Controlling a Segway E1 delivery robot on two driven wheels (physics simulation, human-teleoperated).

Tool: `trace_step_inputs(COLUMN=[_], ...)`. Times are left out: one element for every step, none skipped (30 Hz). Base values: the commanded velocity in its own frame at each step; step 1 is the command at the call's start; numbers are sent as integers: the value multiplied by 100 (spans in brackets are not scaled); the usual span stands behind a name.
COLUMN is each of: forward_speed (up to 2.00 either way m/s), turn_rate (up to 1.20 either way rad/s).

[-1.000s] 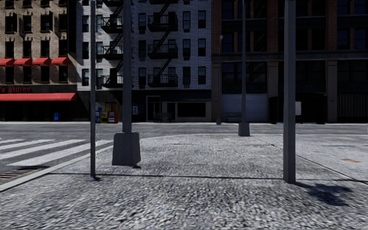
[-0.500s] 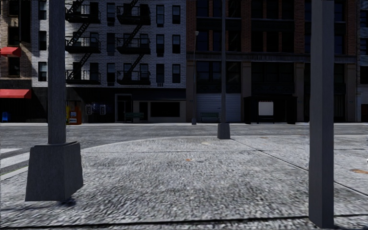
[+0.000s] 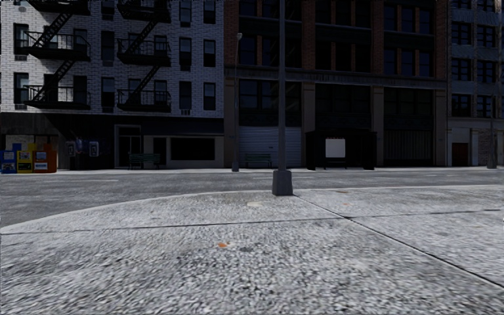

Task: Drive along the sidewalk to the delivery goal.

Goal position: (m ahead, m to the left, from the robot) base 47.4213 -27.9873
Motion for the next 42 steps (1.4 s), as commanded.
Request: trace_step_inputs(forward_speed=[135,132,131,130,129,129,129,128,128,128,128,130,130,137,147,152,153,153,153,153,153,153,156,157,159,161,161,161,162,162,162,162,162,162,162,162,162,162,162,162,162,162], turn_rate=[-44,-45,-46,-47,-54,-54,-63,-67,-67,-67,-68,-68,-68,-68,-68,-68,-68,-68,-68,-68,-68,-68,-68,-68,-68,-68,-68,-68,-68,-68,-68,-68,-68,-68,-68,-68,-68,-68,-67,-67,-67,-67])
